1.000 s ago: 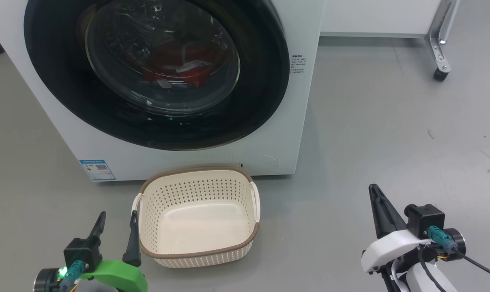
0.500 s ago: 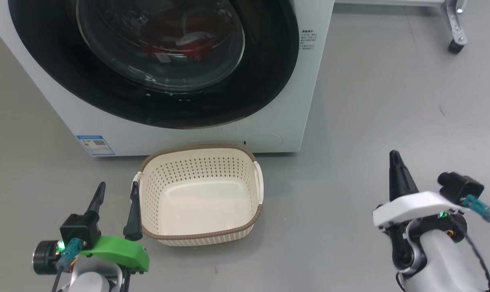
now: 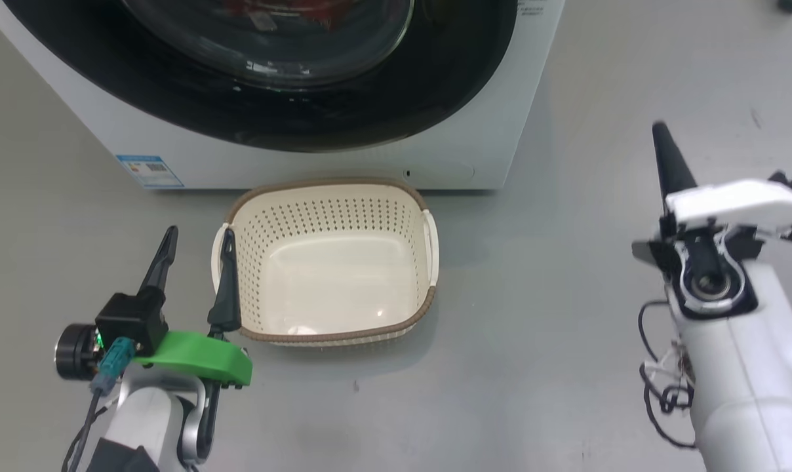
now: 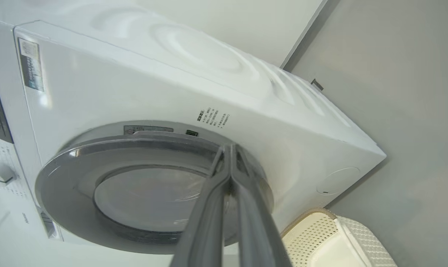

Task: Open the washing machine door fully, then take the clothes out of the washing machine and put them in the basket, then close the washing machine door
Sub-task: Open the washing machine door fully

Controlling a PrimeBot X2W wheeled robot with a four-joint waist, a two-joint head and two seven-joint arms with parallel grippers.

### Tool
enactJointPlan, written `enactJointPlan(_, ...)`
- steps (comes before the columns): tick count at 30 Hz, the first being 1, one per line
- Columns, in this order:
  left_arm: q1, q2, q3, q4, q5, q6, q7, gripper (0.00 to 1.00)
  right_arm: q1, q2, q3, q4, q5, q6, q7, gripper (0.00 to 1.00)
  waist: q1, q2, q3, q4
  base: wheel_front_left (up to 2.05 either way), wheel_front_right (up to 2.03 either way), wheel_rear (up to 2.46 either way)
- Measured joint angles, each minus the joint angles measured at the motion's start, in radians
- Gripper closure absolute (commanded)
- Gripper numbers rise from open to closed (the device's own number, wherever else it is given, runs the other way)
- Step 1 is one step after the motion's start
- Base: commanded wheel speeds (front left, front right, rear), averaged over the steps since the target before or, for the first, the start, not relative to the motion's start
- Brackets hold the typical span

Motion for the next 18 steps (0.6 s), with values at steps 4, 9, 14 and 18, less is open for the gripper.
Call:
enactJointPlan(4, -0.035, -0.007, -0.009, -0.014, 0.005, -0.010, 0.000, 0.00, -0.089, -0.001, -0.016, -0.007, 0.119, 0.000, 0.059, 1.00, 0.0000, 0.0000, 0.043, 0.012, 0.00, 0.00, 0.00)
enactJointPlan(9, -0.064, -0.009, -0.017, -0.025, 0.008, -0.025, 0.000, 0.00, -0.199, -0.007, -0.046, -0.003, 0.173, 0.000, 0.126, 1.00, 0.0001, 0.0000, 0.093, 0.031, 0.00, 0.00, 0.00)
enactJointPlan(14, -0.095, -0.015, -0.022, -0.039, 0.016, -0.034, 0.000, 0.00, -0.307, -0.011, -0.056, 0.012, 0.202, 0.000, 0.191, 1.00, 0.0001, 0.0000, 0.139, 0.053, 0.00, 0.00, 0.00)
enactJointPlan(18, -0.115, -0.019, -0.024, -0.048, 0.021, -0.035, 0.000, 0.00, -0.390, -0.025, -0.044, 0.027, 0.203, -0.006, 0.237, 1.00, 0.0001, 0.0000, 0.172, 0.072, 0.00, 0.00, 0.00)
